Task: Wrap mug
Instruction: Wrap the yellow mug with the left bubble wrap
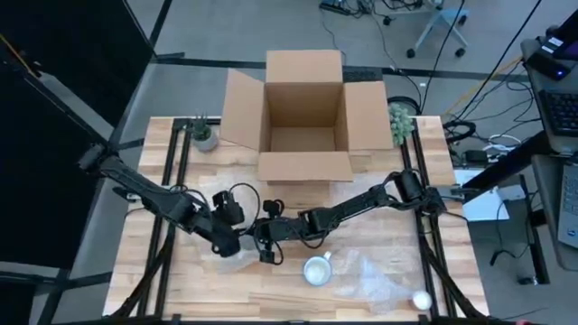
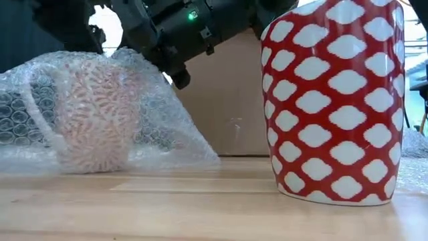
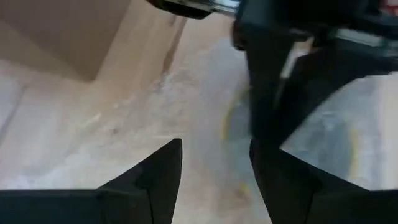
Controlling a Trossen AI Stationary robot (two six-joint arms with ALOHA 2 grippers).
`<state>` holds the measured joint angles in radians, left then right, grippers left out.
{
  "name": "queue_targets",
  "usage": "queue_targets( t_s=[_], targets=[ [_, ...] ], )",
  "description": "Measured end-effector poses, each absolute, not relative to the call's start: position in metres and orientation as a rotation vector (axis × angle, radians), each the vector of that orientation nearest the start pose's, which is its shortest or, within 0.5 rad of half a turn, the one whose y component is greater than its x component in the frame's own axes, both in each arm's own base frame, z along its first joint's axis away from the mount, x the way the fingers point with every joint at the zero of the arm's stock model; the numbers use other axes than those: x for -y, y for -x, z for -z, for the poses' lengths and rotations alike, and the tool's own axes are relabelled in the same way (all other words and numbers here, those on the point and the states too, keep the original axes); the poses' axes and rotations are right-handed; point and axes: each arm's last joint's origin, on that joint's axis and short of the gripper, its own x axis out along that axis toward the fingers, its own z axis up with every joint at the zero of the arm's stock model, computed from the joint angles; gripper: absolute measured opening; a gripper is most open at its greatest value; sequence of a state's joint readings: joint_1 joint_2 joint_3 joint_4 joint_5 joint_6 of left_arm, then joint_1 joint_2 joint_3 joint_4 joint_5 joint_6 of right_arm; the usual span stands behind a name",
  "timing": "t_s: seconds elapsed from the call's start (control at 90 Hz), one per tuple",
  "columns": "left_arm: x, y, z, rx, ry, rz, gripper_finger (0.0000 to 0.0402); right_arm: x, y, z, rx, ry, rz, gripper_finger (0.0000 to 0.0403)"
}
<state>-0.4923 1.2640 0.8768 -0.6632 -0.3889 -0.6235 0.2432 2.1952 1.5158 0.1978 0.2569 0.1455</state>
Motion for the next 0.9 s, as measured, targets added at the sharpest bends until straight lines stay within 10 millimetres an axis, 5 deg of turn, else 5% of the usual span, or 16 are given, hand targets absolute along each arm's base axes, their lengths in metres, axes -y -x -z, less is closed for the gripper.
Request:
queue_targets(
  t_s=[0.367, 0.9],
  targets=[
    [0.113, -0.233, -0.209, -0.993, 0.126, -0.222, 0.0180, -0.117, -0.470, -0.167, -0.501, 0.005, 0.036, 0.0000],
    [0.120, -0.243, -0.174, -1.116, 0.072, -0.232, 0.0180, -0.118, -0.432, -0.228, -0.633, 0.055, 0.015, 0.0000]
  ],
)
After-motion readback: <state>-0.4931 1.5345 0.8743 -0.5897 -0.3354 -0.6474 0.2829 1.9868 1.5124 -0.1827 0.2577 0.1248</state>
